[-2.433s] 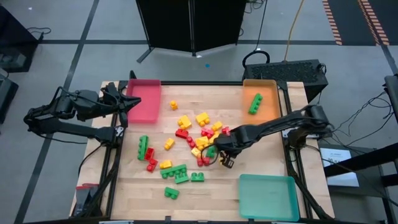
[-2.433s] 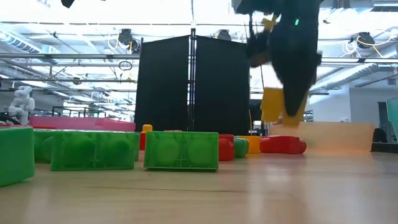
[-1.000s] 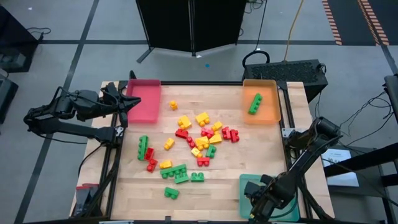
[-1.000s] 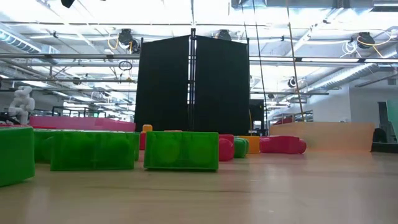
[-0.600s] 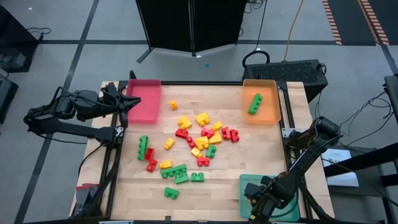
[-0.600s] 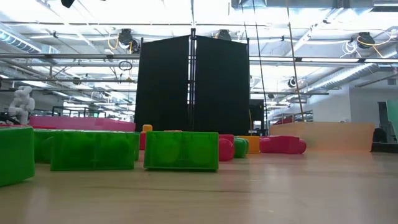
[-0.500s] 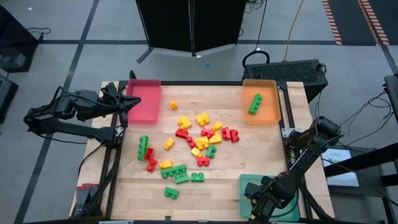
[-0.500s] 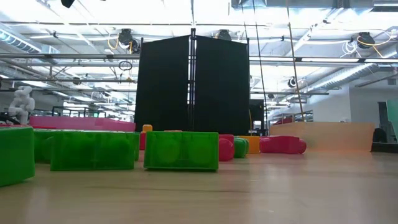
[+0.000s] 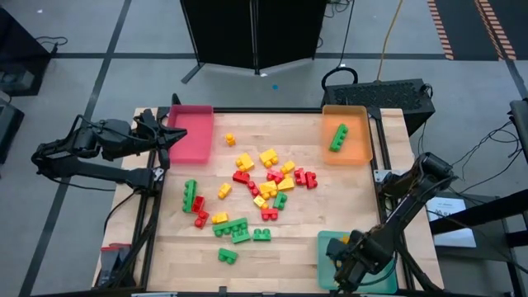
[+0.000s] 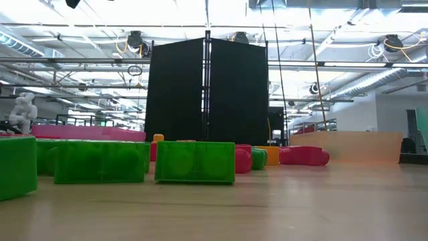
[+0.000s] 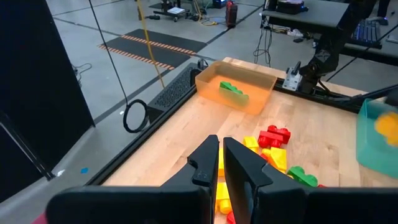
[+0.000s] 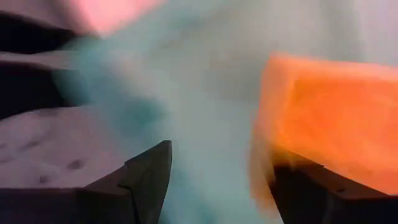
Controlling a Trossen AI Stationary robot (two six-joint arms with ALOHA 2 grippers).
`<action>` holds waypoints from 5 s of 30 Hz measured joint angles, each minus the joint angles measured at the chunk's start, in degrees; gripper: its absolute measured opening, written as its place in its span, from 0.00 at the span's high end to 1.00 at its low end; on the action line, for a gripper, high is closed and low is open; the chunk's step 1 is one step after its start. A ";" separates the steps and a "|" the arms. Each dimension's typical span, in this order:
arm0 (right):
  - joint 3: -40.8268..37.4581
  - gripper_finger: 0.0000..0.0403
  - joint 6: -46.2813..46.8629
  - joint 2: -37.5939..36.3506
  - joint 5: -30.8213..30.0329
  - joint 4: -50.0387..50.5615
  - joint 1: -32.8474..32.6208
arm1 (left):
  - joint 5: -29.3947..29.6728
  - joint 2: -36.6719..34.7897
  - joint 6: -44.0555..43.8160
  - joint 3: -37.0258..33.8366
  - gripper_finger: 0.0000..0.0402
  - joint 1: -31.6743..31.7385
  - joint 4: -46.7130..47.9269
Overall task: Sort blocks
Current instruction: Put the yellow game piece into the blue bin, then put the red game piece into the red bin
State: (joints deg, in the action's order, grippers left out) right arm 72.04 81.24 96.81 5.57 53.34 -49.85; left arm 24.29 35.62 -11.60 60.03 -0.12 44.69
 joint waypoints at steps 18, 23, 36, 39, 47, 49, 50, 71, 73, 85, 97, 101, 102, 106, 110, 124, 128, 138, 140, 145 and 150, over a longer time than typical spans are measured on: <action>2.87 0.41 -2.04 -13.38 -21.26 8.19 10.28 | 0.01 0.09 0.42 0.02 0.92 0.00 -0.04; 6.99 0.41 -18.47 -14.66 -30.68 7.34 23.79 | 0.01 0.11 0.35 0.02 0.92 0.00 -0.02; 12.51 0.41 -58.29 -7.90 -21.26 -16.30 52.53 | 0.01 0.11 0.10 0.02 0.92 -0.01 0.01; 14.49 0.41 -61.15 -3.40 -18.08 -18.28 54.18 | 0.01 0.11 0.09 0.02 0.92 0.00 0.01; 28.49 0.41 -66.08 12.65 -13.77 -10.52 54.25 | 0.01 0.11 0.07 0.02 0.92 0.00 0.68; 31.77 0.41 -66.04 15.84 -12.43 -7.86 53.98 | 0.01 0.11 0.04 0.02 0.92 0.00 1.40; 33.25 0.41 -65.93 17.38 -12.00 -6.76 53.79 | 0.01 0.11 0.04 0.02 0.92 0.00 1.67; 36.42 0.41 -57.20 30.11 -11.54 -5.60 49.04 | 0.01 0.09 -0.06 0.02 0.92 -0.01 2.36; 36.42 0.41 -56.43 31.43 -11.52 -5.61 48.99 | 0.01 0.11 -0.05 0.02 0.92 0.00 2.47; 36.40 0.45 -52.89 36.57 -11.44 -6.07 49.42 | 0.01 0.09 -0.02 0.02 0.92 0.00 2.62; 36.53 0.71 -52.30 38.52 -9.95 -5.60 49.43 | 0.01 0.09 0.18 0.02 0.92 0.00 3.03; 36.26 0.71 -52.49 37.37 -8.18 -6.37 49.55 | 0.01 0.09 0.35 0.02 0.92 0.00 3.21; 36.20 0.71 -52.46 36.67 -8.02 -6.59 49.65 | 0.01 0.09 0.35 0.02 0.92 0.00 3.32; 37.88 0.71 -52.74 34.05 -7.91 -7.70 50.29 | 0.01 0.11 0.34 0.02 0.92 0.00 4.11; 42.43 0.71 -54.09 33.23 -8.21 -8.68 51.35 | 0.01 0.08 0.32 0.02 0.92 0.06 4.63; 48.29 0.71 -59.52 35.15 -8.50 -40.22 61.50 | 0.23 -0.28 0.02 0.02 0.92 0.11 4.79; 48.27 0.71 -59.62 36.82 -8.23 -47.04 63.33 | 0.23 -0.28 0.00 0.02 0.92 0.11 4.81; 48.44 0.71 -56.29 43.13 -5.35 -61.66 64.51 | 0.25 -0.28 -0.09 0.02 0.92 0.11 4.81; 48.45 0.71 -54.81 44.23 -5.17 -64.97 64.49 | 0.25 -0.28 -0.09 0.01 0.92 0.11 4.79; 57.01 0.71 -53.53 49.82 -2.70 -65.35 64.42 | 0.25 -0.28 -0.15 0.02 0.92 0.11 4.79; 59.64 0.71 -53.75 51.80 -4.05 -67.13 63.96 | 0.25 -0.31 -1.03 0.02 0.92 0.13 4.76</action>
State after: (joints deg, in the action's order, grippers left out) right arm 131.69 27.50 148.61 1.52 -13.80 14.11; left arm 24.53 35.31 -12.62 60.05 0.01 49.45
